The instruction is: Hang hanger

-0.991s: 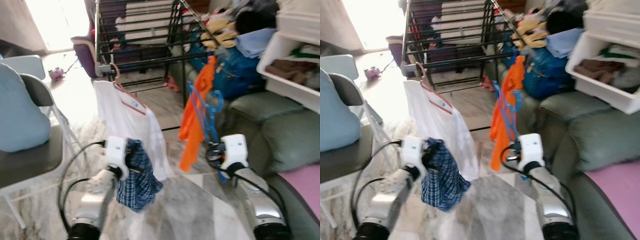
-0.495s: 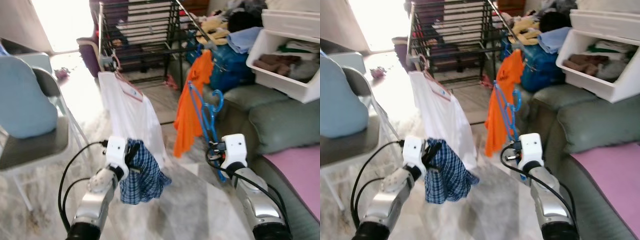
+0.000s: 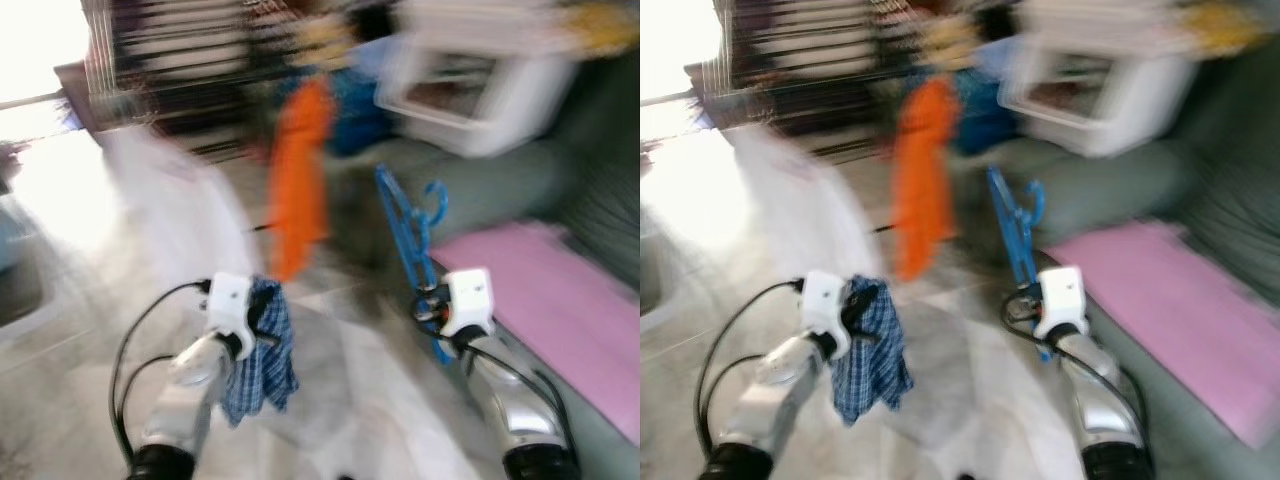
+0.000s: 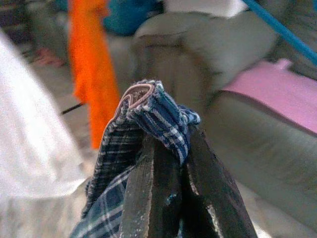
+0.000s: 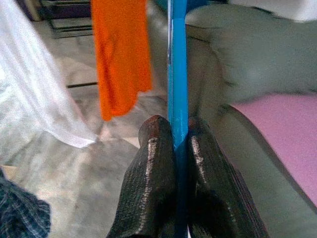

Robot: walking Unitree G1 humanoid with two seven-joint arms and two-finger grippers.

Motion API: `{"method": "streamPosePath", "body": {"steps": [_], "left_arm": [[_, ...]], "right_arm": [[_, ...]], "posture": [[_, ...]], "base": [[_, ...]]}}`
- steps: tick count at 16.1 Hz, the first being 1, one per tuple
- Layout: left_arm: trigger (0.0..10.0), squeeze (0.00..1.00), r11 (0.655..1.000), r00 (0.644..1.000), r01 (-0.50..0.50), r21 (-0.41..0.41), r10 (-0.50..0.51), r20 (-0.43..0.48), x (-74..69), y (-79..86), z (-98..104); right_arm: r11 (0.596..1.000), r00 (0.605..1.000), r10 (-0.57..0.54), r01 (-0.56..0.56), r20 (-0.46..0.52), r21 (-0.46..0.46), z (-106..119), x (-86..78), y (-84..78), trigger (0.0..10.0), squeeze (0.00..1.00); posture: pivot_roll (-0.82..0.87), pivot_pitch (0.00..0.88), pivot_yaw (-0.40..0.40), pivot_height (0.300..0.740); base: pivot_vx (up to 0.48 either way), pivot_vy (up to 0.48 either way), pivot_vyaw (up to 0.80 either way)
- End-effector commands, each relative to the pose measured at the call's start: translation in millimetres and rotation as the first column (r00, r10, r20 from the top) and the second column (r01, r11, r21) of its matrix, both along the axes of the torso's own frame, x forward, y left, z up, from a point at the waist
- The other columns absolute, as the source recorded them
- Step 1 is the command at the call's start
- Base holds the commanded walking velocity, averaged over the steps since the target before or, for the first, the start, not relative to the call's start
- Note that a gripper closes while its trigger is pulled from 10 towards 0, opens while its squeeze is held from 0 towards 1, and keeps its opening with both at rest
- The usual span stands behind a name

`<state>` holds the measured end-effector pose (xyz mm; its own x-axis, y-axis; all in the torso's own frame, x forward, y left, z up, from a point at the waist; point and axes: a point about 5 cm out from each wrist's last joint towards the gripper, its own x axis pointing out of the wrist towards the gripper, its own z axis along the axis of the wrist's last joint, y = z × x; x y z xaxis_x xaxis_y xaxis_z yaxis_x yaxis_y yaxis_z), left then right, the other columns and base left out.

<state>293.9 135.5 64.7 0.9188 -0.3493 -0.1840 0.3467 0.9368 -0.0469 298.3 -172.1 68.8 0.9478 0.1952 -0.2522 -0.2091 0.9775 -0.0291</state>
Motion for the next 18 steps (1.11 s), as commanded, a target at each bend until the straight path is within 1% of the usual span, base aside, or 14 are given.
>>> {"method": "streamPosePath", "body": {"steps": [1,4,9,13,16,18], "left_arm": [[10.0,0.0,1.0,1.0,-0.003,0.005,0.003,0.009,0.0,0.7,0],[10.0,0.0,1.0,1.0,-0.003,0.011,0.002,0.013,1.3,1.0,2],[10.0,0.0,1.0,1.0,-0.002,0.017,0.002,0.015,0.7,0.7,1],[10.0,0.0,1.0,0.999,-0.012,0.005,0.011,0.038,2.9,1.8,5],[10.0,0.0,1.0,0.998,0.006,-0.016,-0.005,0.069,3.3,2.8,10],[10.0,0.0,1.0,0.997,0.008,-0.008,-0.008,0.073,3.6,3.6,11]], "right_arm": [[1.0,1.0,0.013,-0.013,0.016,-0.007,4,2.8,2.6,10.0,0.0],[1.0,1.0,0.022,-0.022,0.02,-0.007,5,5.5,4.3,10.0,0.0],[1.0,0.999,0.024,-0.024,0.021,-0.007,5,6.1,5.1,10.0,0.0],[1.0,0.999,0.025,-0.025,0.023,-0.005,5,6.6,5.8,10.0,0.0],[1.0,0.999,0.023,-0.023,0.023,-0.004,5,6.5,6.5,10.0,0.0],[1.0,0.999,0.023,-0.023,0.023,-0.001,5,6.4,7.5,10.0,0.0]], "posture": [[-0.12,0.0,0.011,0.74],[-0.12,0.0,0.011,0.74],[-0.11,0.0,0.01,0.74],[-0.12,0.0,0.014,0.74],[-0.11,0.0,0.016,0.74],[-0.11,0.0,0.02,0.74]], "base": [[-0.345,0.0,-0.8],[-0.364,0.0,-0.54],[-0.396,0.0,0.0],[0.0,0.0,0.0],[0.0,0.0,0.0],[0.0,0.0,0.0]]}}
